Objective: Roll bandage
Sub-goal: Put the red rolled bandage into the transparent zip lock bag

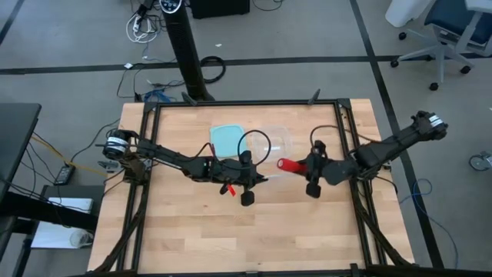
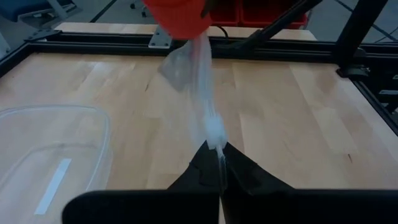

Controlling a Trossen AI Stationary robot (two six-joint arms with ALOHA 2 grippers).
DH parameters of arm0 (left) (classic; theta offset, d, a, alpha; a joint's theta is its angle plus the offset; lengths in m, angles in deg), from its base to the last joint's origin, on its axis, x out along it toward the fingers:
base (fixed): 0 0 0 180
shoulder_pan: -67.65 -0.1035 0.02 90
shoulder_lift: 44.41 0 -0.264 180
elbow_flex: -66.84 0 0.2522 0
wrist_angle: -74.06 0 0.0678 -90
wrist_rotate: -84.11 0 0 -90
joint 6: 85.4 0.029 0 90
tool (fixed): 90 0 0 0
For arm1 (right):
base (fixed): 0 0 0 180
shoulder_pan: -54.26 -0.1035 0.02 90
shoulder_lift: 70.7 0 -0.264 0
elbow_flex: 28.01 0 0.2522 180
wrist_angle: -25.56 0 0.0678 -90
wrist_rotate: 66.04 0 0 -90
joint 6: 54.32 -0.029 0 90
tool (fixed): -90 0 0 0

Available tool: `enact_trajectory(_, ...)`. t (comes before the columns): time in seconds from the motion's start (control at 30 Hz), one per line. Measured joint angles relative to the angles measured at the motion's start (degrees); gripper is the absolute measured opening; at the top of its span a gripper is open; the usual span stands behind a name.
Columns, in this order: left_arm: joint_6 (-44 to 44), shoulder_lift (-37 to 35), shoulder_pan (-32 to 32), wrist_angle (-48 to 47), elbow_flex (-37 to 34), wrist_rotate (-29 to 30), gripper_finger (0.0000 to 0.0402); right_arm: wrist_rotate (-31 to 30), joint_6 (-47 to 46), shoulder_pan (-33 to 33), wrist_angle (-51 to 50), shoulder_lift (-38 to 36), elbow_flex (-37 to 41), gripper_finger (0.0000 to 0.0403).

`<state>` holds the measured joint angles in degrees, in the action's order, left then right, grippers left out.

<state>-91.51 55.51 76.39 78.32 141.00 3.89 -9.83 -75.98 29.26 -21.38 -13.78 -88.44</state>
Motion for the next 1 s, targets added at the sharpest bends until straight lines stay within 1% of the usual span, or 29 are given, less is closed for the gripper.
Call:
enact_trajectory(0.13,0.0,0.0,0.0,0.0,0.0,0.0,0.0000,6.3,-0.4,1.9,-1.6,0.1,-1.0,0.0118)
enact_trajectory(0.37,0.0,0.0,0.0,-1.5,0.0,0.0,0.0000,19.7,10.2,0.5,8.0,0.4,-1.0,0.0118)
enact_trajectory(0.4,-0.1,0.0,0.0,-1.6,0.0,0.0,0.0000,20.6,11.3,0.1,9.6,0.6,-1.0,0.0118)
enact_trajectory(0.47,-0.1,0.0,0.0,-1.9,0.0,0.1,0.0000,21.0,12.7,-0.9,12.2,1.0,-1.0,0.0118)
enact_trajectory(0.53,-0.1,0.0,0.0,-2.3,0.0,0.6,0.0000,22.8,14.0,-1.6,15.0,1.5,-1.1,0.0118)
enact_trajectory(0.6,-0.3,0.0,0.0,-2.8,0.0,1.3,0.0000,25.1,13.8,-1.9,14.9,2.4,-1.1,0.0118)
enact_trajectory(0.7,-0.6,0.0,0.0,-3.0,0.0,2.2,0.0000,25.5,9.8,-1.7,10.3,4.9,-1.1,0.0118)
enact_trajectory(0.8,-0.5,0.0,0.0,-2.9,0.0,2.5,0.0000,23.2,6.3,-1.2,4.6,9.0,-0.9,0.0118)
enact_trajectory(1.0,-0.4,0.0,0.0,-3.1,0.0,2.6,0.0000,23.0,3.7,0.2,2.9,17.1,0.2,0.0122)
